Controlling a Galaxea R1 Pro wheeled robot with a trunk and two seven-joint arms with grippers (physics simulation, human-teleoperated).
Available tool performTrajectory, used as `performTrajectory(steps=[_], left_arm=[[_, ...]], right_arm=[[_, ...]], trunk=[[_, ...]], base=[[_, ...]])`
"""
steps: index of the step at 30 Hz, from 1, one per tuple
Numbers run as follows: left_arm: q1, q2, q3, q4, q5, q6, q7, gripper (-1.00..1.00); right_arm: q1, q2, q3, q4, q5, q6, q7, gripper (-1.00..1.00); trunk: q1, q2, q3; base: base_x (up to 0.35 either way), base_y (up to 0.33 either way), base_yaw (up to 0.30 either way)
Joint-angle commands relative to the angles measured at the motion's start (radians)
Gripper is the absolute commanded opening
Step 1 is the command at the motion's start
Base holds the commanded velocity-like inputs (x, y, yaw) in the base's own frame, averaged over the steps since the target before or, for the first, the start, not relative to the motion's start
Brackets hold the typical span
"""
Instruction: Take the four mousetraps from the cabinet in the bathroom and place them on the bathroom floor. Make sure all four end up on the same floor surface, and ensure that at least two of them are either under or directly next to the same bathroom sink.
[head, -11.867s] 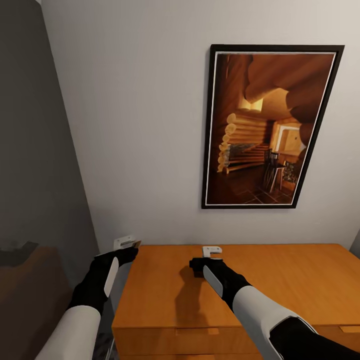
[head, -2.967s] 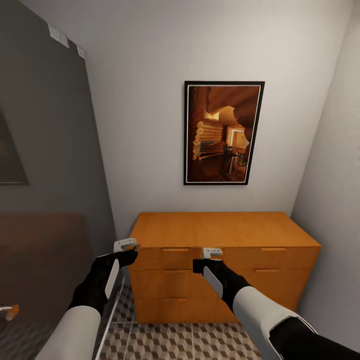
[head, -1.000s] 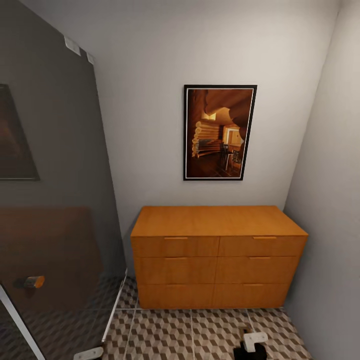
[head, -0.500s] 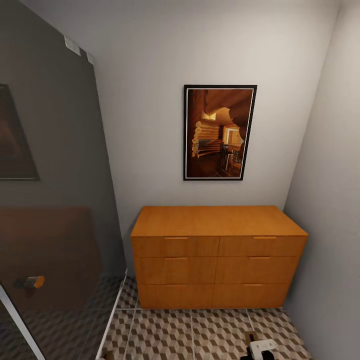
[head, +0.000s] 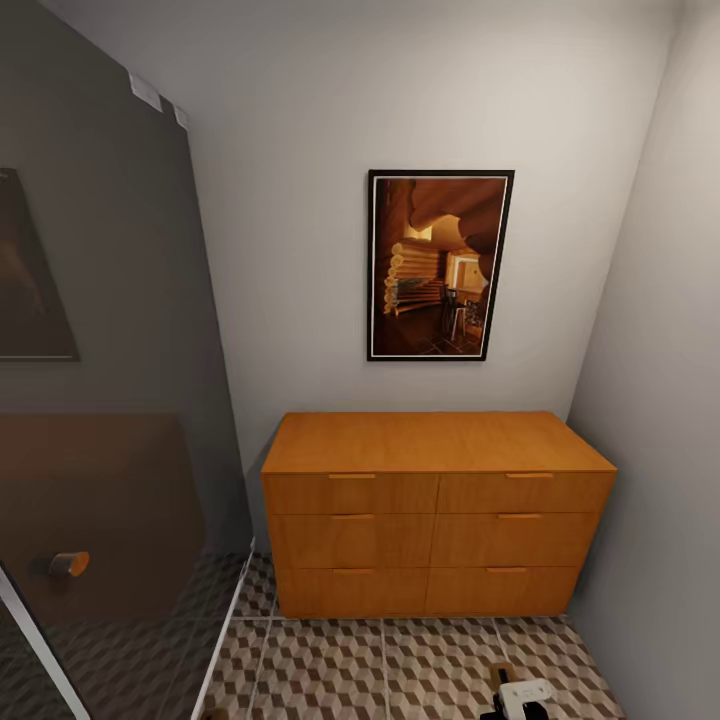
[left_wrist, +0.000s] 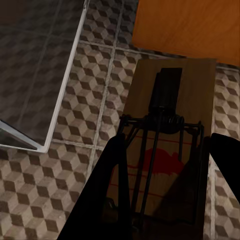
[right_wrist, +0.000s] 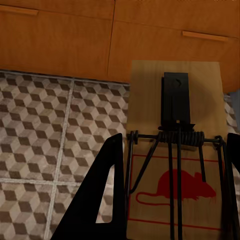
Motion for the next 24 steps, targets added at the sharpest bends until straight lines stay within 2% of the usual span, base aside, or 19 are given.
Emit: performTrajectory(steps=[1,14,18,24], left_arm=[[0.002,0.002,0.009,0.004,-0.004,-0.009,-0.004,-1.0],[0.023,-0.006,0.007,0.004,-0.004,-0.061,-0.004,-1.0],[0.024,-0.01,0.007,0.004,-0.004,-0.063,-0.004,-1.0],[0.025,-0.012,0.007,0.004,-0.004,-0.062,-0.004,-1.0]], right_arm=[[-0.001,0.001,0.009,0.004,-0.009,-0.006,0.0,-1.0],[0.0,0.001,0.009,0.003,-0.009,-0.005,-0.005,-1.0],[-0.001,0.001,0.009,0.003,-0.009,-0.005,-0.005,-1.0],[-0.001,0.001,0.009,0.004,-0.009,-0.005,-0.005,-1.0]], trunk=[[0.0,-0.001,0.0],[0.0,-0.001,0.0],[0.0,-0.001,0.0],[0.0,-0.001,0.0]], base=[[0.0,0.0,0.127],[0.0,0.0,0.262],[-0.039,0.0,0.094],[-0.27,0.0,0.015]])
